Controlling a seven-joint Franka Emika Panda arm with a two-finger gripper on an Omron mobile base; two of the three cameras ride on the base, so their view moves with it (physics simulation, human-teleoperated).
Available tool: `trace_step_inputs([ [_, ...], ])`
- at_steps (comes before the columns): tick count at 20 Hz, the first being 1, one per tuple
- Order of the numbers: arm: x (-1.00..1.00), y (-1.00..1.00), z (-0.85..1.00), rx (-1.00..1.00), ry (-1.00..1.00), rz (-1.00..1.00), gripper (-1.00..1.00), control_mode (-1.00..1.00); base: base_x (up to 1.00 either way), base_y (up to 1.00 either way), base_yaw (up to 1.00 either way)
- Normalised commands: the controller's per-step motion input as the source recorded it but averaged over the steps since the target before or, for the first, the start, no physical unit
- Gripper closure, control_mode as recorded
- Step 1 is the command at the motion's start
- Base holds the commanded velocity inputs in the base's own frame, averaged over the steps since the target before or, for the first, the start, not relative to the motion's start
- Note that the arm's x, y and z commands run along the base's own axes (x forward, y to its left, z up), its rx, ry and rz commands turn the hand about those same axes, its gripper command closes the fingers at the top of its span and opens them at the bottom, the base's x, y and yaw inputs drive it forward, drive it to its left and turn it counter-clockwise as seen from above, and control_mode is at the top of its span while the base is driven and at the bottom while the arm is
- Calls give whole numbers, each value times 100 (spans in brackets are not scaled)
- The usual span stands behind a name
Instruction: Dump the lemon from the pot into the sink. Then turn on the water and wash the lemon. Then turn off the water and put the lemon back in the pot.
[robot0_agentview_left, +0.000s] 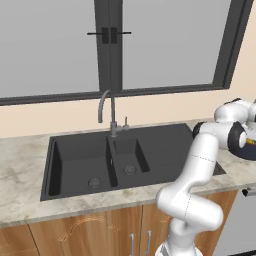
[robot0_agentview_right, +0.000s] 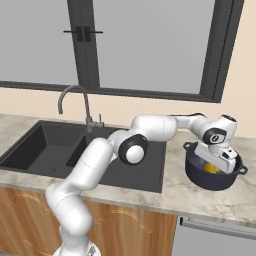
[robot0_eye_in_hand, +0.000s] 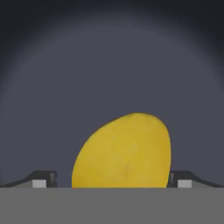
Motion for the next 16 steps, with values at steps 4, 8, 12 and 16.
trace_step_inputs([
  [4, 0, -1, -7, 0, 0, 0, 100, -100, 0, 0, 0],
  [8, 0, 0, -4, 0, 0, 0, 100, -100, 0, 0, 0],
  [12, 8, 0, -1, 0, 0, 0, 100, -100, 0, 0, 0],
  [16, 1, 0, 17, 0, 0, -1, 100, -100, 0, 0, 0],
])
